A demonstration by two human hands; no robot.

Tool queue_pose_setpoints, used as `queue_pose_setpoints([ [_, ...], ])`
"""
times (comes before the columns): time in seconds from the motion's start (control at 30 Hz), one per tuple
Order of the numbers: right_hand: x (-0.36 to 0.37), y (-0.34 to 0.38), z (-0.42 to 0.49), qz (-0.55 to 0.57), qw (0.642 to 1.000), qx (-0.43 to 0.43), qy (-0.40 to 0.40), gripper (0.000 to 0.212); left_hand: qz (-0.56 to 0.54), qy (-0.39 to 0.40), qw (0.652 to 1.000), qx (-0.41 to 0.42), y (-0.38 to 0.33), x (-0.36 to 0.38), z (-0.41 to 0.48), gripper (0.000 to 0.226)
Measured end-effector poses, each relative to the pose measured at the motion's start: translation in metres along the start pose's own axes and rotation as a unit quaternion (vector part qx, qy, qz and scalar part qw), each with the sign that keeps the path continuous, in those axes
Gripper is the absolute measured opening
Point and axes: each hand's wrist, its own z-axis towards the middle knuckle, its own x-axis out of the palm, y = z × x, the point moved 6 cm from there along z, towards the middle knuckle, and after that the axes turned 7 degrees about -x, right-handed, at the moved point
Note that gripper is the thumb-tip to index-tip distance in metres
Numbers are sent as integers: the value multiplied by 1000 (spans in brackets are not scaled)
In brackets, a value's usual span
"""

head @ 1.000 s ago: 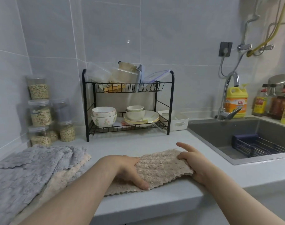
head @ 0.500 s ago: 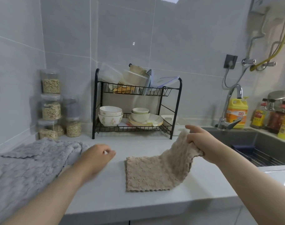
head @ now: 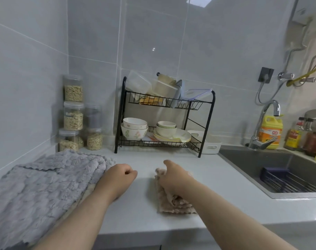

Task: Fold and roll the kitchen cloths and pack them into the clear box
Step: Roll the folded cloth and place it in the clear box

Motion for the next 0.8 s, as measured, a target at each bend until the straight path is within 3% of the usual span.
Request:
queue_pose_setpoints([
  [0.17,22,19,-16,-87,994,-43,59,49,3,-4,1000,2,-1,1,1,34],
  [0.3,3,3,-26,130,990,-26,58,25,1,2,1000,7,1,3,5,34],
  [0.4,-23,-21,-28,340,940,5,-6,23,-2,1,1000,5,2,4,3,33],
  [0.47,-44,-41,-25,296,951,-17,-87,25,15,-1,1000,4,-1,4,1,34],
  [0.53,-50,-60,-26,150,981,-33,-122,32,32,-11,999,13,-7,2,-3,38],
  [0.67,-14,-82,-31,77,995,-56,-35,45,-38,-13,991,131,-58,3,-21,28],
  [0.8,-3,-92,-25,27,998,-63,-1,50,52,118,964,233,-119,50,-38,42],
])
